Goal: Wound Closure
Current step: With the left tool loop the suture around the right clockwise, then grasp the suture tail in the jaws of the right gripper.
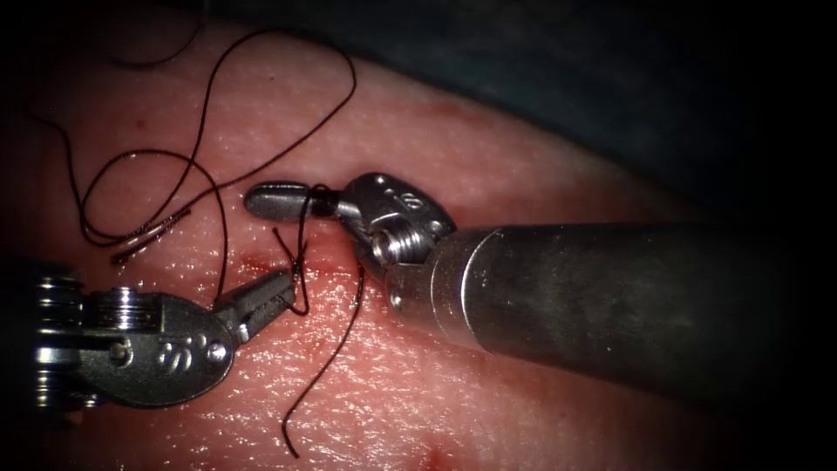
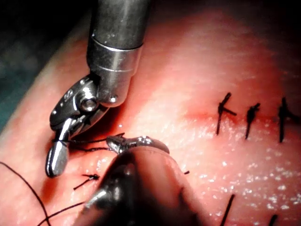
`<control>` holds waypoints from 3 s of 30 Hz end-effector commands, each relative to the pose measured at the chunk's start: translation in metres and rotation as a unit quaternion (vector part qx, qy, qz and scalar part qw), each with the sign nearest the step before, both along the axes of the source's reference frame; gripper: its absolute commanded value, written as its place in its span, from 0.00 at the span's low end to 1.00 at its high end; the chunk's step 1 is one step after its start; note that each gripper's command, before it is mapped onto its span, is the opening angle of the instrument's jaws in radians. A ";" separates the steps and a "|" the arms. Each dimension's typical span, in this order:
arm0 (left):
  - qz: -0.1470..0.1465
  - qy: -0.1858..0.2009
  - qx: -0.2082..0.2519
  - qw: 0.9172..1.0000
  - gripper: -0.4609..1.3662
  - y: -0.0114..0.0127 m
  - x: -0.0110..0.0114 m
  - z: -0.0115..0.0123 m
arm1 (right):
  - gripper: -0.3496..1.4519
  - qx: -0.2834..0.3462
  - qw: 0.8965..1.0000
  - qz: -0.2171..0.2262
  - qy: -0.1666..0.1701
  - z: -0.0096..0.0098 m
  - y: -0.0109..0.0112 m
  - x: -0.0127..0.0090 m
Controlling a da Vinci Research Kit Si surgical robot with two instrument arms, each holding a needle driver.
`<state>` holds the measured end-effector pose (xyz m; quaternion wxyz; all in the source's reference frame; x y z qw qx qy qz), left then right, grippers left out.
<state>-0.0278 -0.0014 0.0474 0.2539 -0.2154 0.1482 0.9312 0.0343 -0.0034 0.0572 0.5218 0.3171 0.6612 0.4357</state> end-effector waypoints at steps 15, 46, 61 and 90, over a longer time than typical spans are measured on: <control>-0.002 0.004 -0.003 1.000 0.06 0.0020 0.0004 0.0101 | 0.00 -0.009 0.997 0.000 0.078 -0.0010 -0.0010 -0.0032; 0.026 -0.024 0.011 0.999 0.06 0.0043 -0.0010 0.0147 | 0.00 -0.171 0.934 -0.293 0.113 -0.0040 -0.0011 -0.0038; 0.048 -0.031 0.014 0.998 0.06 0.0042 -0.0010 0.0113 | 0.12 -0.263 0.824 -0.482 0.138 -0.0058 -0.0042 0.0020; 0.079 -0.043 0.020 0.996 0.06 -0.0011 0.0014 0.0092 | 0.62 -0.382 0.764 -0.515 0.075 -0.0047 -0.0080 0.0049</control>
